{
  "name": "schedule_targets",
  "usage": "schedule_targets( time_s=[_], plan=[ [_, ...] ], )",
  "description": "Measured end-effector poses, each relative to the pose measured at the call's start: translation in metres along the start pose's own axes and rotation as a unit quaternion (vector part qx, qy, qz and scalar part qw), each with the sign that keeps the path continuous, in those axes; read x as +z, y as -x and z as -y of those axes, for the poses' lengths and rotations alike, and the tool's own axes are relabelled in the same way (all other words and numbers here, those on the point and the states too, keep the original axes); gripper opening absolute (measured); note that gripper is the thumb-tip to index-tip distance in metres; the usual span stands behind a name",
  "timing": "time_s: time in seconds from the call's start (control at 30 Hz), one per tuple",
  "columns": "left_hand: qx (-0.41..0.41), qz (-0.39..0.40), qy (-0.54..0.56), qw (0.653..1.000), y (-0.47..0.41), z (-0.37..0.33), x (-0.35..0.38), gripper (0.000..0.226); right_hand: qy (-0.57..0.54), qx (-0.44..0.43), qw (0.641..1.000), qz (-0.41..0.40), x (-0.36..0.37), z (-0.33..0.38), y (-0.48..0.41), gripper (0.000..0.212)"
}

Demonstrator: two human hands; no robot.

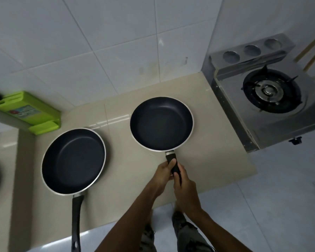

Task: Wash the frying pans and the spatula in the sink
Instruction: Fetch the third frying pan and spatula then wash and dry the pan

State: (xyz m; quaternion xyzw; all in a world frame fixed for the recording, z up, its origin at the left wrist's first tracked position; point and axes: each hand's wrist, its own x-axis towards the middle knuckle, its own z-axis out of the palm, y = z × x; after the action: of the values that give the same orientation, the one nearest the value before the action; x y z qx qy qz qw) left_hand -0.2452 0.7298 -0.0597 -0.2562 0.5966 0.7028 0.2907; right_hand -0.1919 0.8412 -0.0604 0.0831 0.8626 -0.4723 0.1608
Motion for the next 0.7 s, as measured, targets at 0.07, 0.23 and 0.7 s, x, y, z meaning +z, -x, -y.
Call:
schedule_targets(
  time_s=[0.07, 0.23, 0.7],
  plan=[
    [-0.003, -0.012, 0.002, 1.0, -0.003, 0.004, 0.003, 0.037, -0.003, 0.0, 1.0, 0.002, 0.001, -0.009, -0.002, 0.075],
    [-0.006, -0.034, -0.007, 0.999, -0.004, 0.017, 0.008, 0.04, 0.012, 0.002, 1.0, -0.01, 0.009, -0.024, -0.001, 0.087],
    [-0.021, -0.099, -0.069, 0.993, -0.013, 0.037, 0.008, 0.044, 0.049, 0.014, 0.998, 0.048, 0.019, -0.048, -0.011, 0.109]
  ],
)
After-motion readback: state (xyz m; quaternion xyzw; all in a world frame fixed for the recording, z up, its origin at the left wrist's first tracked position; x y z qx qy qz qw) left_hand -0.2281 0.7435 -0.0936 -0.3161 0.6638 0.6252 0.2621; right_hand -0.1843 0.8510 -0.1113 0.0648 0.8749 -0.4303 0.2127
